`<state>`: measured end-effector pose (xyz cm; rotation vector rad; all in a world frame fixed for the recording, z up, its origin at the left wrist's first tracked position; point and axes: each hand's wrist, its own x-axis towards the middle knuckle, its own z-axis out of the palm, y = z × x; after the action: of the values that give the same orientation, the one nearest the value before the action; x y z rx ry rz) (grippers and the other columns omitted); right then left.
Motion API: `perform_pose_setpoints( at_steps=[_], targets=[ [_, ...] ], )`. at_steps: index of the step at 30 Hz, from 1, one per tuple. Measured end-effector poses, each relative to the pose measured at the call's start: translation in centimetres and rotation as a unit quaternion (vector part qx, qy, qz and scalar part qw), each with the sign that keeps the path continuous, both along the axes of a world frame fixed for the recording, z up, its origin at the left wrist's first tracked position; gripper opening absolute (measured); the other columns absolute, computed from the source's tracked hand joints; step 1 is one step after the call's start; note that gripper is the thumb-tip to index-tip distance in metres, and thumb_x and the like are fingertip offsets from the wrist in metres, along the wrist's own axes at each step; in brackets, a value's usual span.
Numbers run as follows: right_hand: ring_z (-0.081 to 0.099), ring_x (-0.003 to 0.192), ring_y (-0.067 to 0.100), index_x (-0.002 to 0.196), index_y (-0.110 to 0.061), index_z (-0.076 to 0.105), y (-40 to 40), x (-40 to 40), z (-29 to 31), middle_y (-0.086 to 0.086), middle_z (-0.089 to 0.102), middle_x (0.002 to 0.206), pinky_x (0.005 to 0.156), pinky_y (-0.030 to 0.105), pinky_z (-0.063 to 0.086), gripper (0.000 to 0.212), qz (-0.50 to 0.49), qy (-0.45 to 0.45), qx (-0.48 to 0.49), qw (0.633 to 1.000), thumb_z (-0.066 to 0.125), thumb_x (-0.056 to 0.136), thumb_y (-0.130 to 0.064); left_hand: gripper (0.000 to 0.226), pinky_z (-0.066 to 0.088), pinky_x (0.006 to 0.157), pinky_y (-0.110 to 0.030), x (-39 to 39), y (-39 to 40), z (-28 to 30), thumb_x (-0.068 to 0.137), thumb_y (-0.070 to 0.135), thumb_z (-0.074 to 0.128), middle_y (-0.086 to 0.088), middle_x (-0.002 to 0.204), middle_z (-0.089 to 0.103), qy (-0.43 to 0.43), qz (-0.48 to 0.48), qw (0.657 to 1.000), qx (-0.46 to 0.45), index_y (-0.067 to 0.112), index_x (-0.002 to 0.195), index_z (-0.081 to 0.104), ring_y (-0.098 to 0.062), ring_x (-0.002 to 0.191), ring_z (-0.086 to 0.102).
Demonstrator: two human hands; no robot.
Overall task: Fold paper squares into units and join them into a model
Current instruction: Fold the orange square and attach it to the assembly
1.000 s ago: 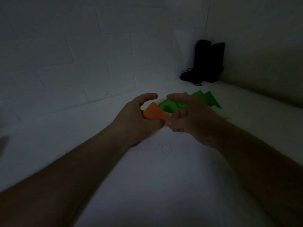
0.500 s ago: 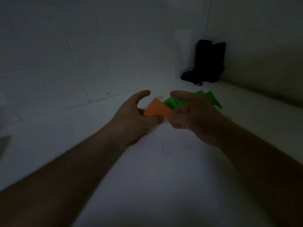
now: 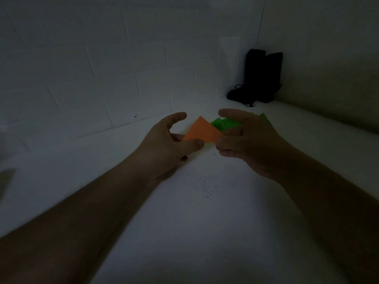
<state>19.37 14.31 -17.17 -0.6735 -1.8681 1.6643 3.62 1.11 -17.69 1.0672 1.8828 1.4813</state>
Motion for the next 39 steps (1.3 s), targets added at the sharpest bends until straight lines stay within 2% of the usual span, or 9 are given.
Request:
perform_pose_setpoints(
  at_steps=[2,5,9,15,19,26,30,35,39],
  targets=[
    [0.075,0.079,0.017,0.145,-0.02,0.049,0.1,0.1,0.0,0.004,0.077,0.078,0.079,0.039,0.063,0.073,-0.002,0.006,-0.005,1.0,0.074,0.083,0.008,0.079,0.063,0.074,-0.03,-0.2,0.0,-0.1,0.081,0.024,0.085,-0.01,0.103,0.076,0.003,0.004,1.0,-0.002,0.036,0.148,0.045,-0.018,0.085,0.074],
    [0.075,0.078,0.018,0.144,-0.021,0.049,0.1,0.1,-0.1,0.004,0.077,0.078,0.079,0.038,0.062,0.072,0.004,0.005,-0.001,1.0,0.073,0.083,0.008,0.072,0.061,0.072,-0.029,-0.2,0.1,-0.1,0.083,0.022,0.083,-0.007,0.098,0.077,0.005,0.003,1.0,0.005,0.033,0.145,0.047,-0.012,0.076,0.071],
    [0.075,0.082,0.022,0.144,-0.021,0.049,0.4,0.4,0.1,0.009,0.078,0.085,0.079,0.038,0.063,0.071,0.006,0.017,-0.011,1.0,0.072,0.083,0.009,0.076,0.063,0.075,-0.029,-0.3,0.0,0.0,0.081,0.024,0.085,-0.002,0.095,0.078,-0.013,0.011,1.0,0.013,0.033,0.146,0.047,-0.011,0.079,0.074],
    [0.074,0.078,0.02,0.145,-0.019,0.049,0.6,0.5,0.2,0.006,0.076,0.079,0.074,0.034,0.061,0.073,-0.003,0.019,-0.013,1.0,0.072,0.083,0.011,0.072,0.059,0.066,-0.02,-0.4,0.0,0.0,0.085,0.019,0.082,0.01,0.071,0.073,-0.017,0.02,1.0,0.007,0.031,0.147,0.047,-0.002,0.065,0.066],
    [0.074,0.082,0.022,0.146,-0.02,0.049,0.7,0.6,0.3,0.007,0.076,0.082,0.075,0.035,0.061,0.073,-0.004,0.017,-0.009,1.0,0.072,0.083,0.009,0.077,0.062,0.07,-0.024,-0.4,0.0,0.1,0.083,0.018,0.083,0.002,0.08,0.076,-0.03,0.023,0.999,0.013,0.031,0.148,0.045,-0.006,0.069,0.07],
    [0.075,0.081,0.02,0.146,-0.02,0.049,0.7,0.6,0.4,0.006,0.077,0.082,0.082,0.039,0.062,0.073,-0.008,0.014,-0.006,1.0,0.072,0.083,0.009,0.075,0.059,0.067,-0.023,-0.8,0.0,0.0,0.083,0.019,0.084,0.006,0.077,0.075,-0.038,0.024,0.999,0.013,0.033,0.147,0.046,-0.003,0.066,0.067],
    [0.073,0.078,0.017,0.145,-0.021,0.049,0.9,0.7,0.4,0.001,0.075,0.075,0.078,0.035,0.062,0.071,-0.013,0.02,-0.006,1.0,0.072,0.084,0.008,0.076,0.059,0.068,-0.022,-0.7,-0.2,0.2,0.082,0.021,0.084,0.004,0.088,0.079,-0.045,0.03,0.998,0.015,0.035,0.147,0.046,-0.005,0.076,0.072],
    [0.073,0.079,0.018,0.145,-0.023,0.049,1.3,0.7,0.2,0.002,0.074,0.076,0.077,0.034,0.06,0.071,-0.012,0.024,-0.007,1.0,0.072,0.085,0.007,0.067,0.058,0.065,-0.02,-0.6,-0.2,0.3,0.086,0.02,0.081,0.007,0.075,0.075,-0.041,0.027,0.999,0.019,0.035,0.143,0.05,-0.003,0.067,0.067],
    [0.072,0.083,0.02,0.143,-0.027,0.051,1.3,0.7,0.2,0.0,0.074,0.076,0.075,0.034,0.059,0.071,-0.021,0.017,0.003,1.0,0.074,0.084,0.006,0.067,0.061,0.071,-0.023,-0.7,-0.4,0.4,0.084,0.021,0.082,0.007,0.084,0.078,-0.05,0.024,0.998,0.026,0.034,0.141,0.05,-0.006,0.072,0.071]
  ],
)
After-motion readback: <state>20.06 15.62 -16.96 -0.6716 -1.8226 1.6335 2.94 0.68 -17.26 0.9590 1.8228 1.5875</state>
